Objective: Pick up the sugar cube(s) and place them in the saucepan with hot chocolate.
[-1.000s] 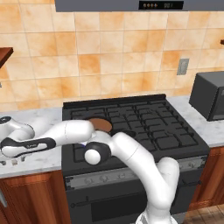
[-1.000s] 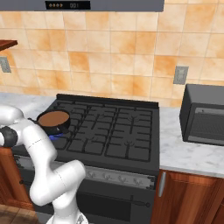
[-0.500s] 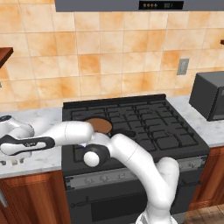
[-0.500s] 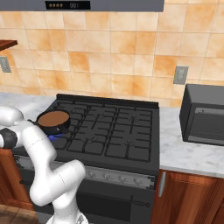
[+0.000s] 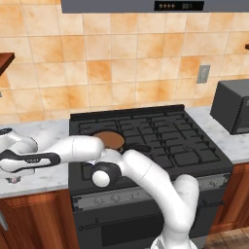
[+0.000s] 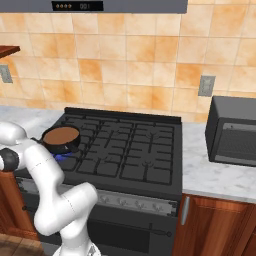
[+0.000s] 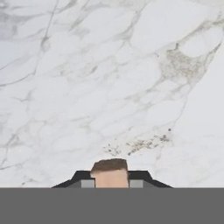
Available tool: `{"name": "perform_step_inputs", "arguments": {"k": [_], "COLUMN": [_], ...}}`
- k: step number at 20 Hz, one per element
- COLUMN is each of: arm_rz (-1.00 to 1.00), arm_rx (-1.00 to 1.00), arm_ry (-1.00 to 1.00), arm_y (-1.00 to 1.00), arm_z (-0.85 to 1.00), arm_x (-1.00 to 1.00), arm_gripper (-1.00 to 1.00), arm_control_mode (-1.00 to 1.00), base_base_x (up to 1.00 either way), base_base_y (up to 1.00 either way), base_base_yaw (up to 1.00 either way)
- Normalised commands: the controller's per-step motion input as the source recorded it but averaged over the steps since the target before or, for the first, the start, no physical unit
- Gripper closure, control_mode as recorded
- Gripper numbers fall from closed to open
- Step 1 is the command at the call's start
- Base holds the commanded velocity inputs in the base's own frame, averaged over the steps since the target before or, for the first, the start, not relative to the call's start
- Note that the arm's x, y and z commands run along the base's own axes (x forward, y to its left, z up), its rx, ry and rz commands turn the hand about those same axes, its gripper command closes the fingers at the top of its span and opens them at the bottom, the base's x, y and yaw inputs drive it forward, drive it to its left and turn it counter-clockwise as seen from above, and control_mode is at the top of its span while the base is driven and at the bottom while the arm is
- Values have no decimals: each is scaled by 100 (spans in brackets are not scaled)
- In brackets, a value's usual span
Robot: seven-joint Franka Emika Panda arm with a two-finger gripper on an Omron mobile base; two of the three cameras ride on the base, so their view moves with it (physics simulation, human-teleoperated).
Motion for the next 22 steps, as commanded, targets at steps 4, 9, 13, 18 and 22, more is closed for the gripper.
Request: {"name": "perform_step_inputs", "arguments": {"k": [4, 9, 13, 18, 22], "arm_rz": [0, 0, 0, 0, 0], "arm_rx": [-2, -3, -2, 0, 1], "arm_ry": [-1, -6, -4, -2, 0], "arm_y": [-73, -87, -100, -100, -100], "arm_z": [0, 7, 20, 41, 60], "arm_x": [-12, -58, -64, -55, -26], "arm_gripper": [100, 100, 100, 100, 100], "arm_control_mode": [-100, -100, -100, -100, -100], "base_base_x": [0, 0, 0, 0, 0], "base_base_y": [0, 0, 0, 0, 0], "base_base_yaw": [0, 0, 0, 0, 0]}}
